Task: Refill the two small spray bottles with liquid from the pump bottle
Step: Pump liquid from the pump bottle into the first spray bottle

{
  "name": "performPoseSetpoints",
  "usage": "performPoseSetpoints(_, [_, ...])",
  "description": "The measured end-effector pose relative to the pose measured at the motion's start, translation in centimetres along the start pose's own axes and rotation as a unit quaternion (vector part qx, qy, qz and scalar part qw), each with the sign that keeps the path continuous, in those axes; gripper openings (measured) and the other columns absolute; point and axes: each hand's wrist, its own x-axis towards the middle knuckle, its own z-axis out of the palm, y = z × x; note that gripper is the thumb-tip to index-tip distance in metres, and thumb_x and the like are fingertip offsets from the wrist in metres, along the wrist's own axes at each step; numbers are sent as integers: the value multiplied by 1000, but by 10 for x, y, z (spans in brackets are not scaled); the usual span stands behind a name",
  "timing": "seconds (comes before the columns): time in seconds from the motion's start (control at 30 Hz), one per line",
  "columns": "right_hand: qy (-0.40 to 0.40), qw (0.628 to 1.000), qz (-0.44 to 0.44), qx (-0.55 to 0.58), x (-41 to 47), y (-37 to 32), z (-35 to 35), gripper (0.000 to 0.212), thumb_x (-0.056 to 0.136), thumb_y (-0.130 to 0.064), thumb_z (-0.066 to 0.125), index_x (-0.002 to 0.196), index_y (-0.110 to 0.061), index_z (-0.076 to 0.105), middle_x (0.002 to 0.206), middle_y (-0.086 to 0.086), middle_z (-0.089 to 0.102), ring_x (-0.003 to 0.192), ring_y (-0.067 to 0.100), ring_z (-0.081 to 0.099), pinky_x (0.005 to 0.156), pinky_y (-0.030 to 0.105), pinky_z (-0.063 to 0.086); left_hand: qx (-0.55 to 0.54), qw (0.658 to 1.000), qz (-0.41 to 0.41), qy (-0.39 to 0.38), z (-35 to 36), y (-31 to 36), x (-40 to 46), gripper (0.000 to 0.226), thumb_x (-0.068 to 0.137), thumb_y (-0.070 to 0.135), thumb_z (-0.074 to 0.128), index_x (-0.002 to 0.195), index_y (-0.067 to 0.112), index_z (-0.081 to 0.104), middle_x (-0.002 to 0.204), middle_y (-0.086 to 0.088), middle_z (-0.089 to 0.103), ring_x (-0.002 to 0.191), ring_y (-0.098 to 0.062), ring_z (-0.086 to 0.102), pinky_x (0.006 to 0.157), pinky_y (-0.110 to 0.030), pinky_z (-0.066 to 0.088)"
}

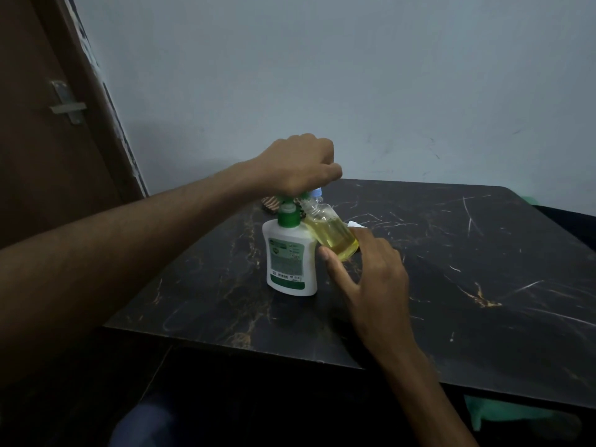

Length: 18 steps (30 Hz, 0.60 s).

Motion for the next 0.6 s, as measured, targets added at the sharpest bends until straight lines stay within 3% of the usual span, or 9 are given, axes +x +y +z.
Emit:
performPoseSetpoints(0.13, [9, 1000, -6, 1, 0, 1, 0, 42, 97, -57, 55, 121, -24, 62, 98, -16, 52, 86, 1, 40, 77, 27, 36, 2, 1000, -3, -15, 4, 3, 0, 32, 102, 43, 50, 76, 24, 44, 87, -3, 59, 77, -22, 53, 62, -36, 34])
performPoseSetpoints(0.47, [8, 1000, -8, 0, 1, 0, -1, 42, 97, -57, 56, 122, -24, 62, 98, -17, 53, 86, 0, 41, 77, 24, 32, 7, 1000, -1, 1, -1, 6, -2, 40, 101, 38, 51, 67, 21, 37, 68, 1, 48, 63, -19, 42, 58, -36, 29])
performPoseSetpoints(0.6, [4, 1000, -3, 2, 0, 0, 0, 47, 96, -59, 54, 124, -22, 62, 99, -13, 56, 87, 1, 39, 77, 27, 35, -14, 1000, -17, -16, 4, 4, -4, 37, 101, 38, 52, 70, 23, 39, 72, 2, 48, 65, -18, 43, 60, -36, 29])
